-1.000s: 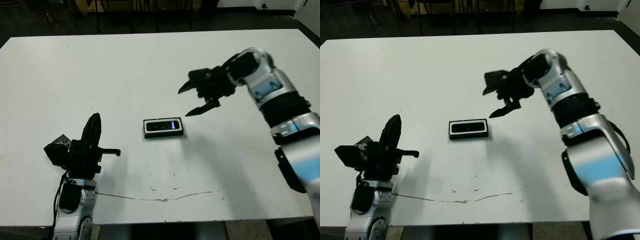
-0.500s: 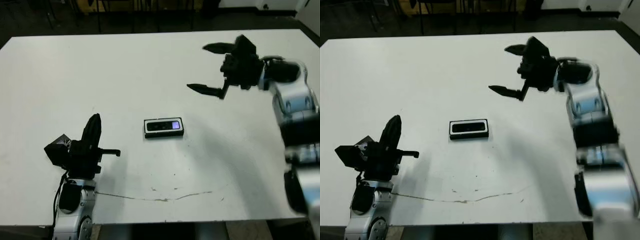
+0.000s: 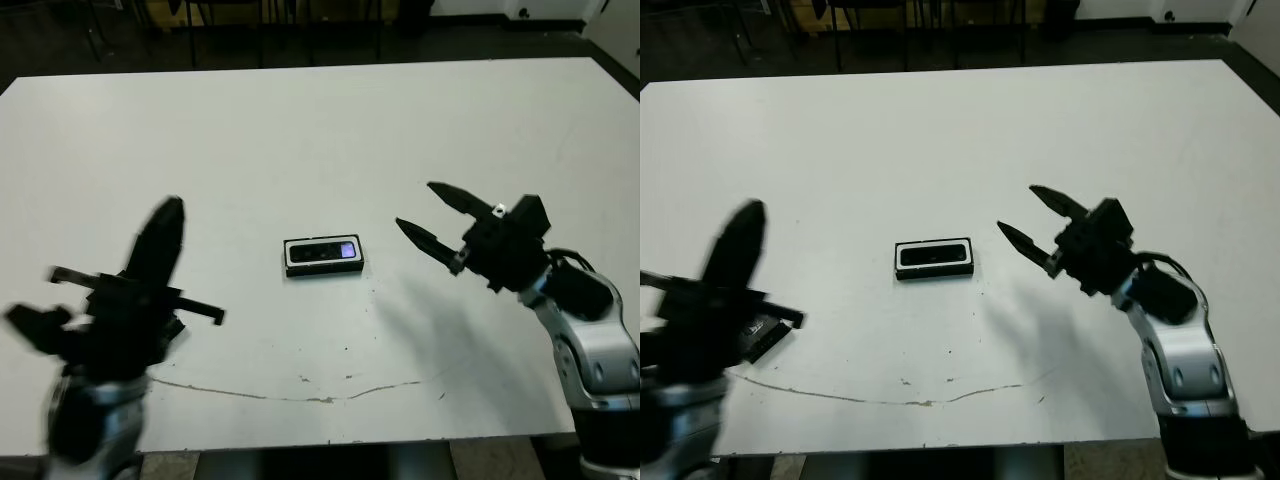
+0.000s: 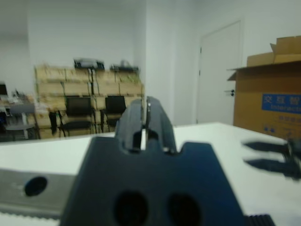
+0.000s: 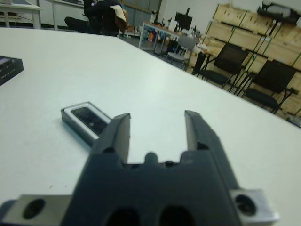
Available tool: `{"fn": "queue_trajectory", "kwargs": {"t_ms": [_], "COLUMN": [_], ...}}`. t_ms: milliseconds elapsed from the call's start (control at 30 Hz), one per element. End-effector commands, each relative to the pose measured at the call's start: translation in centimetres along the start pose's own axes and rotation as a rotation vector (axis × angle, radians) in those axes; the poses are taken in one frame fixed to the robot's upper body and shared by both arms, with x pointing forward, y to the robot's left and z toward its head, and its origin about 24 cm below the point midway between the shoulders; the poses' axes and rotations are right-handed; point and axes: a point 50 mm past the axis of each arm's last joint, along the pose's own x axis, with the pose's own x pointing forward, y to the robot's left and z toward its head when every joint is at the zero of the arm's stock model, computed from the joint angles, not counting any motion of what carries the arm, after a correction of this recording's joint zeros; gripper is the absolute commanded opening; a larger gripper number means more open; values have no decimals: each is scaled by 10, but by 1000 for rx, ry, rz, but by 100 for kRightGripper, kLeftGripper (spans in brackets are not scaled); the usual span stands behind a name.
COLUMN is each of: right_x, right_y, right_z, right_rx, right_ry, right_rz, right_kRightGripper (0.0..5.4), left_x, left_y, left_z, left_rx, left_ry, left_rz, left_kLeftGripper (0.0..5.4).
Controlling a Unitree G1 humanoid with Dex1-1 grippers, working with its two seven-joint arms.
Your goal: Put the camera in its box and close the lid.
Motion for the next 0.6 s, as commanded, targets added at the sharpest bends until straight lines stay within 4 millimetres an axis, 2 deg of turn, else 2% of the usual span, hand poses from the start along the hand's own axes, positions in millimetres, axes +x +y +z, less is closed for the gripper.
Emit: {"fn": "queue_trajectory", "kwargs": {"t_ms": [33,167,300,433,600], "right_x": [-7,-7,-7,-8,-10], "right_y": [-2,-3,-5,-9,-16], "right_z": [-2,0,3,7,15], "right_rx": [-4,-1,-1,-2,-31], "right_ry": [-4,-13,-16,-10,-10], "right_rz": [-12,-16,-26,-37,-62], "right_kRightGripper": [159,84,9,1,1], "left_x": [-8,-6,-11,-24,-39], "left_y": [12,30,40,56,77], "left_z": [13,22,17,9,3], "left_rx": [38,128,136,132,149], "left_ry": [112,208,345,506,614], "left_rz": [-41,-66,-94,-97,-138], "left_kLeftGripper": [0,0,0,0,0]}}
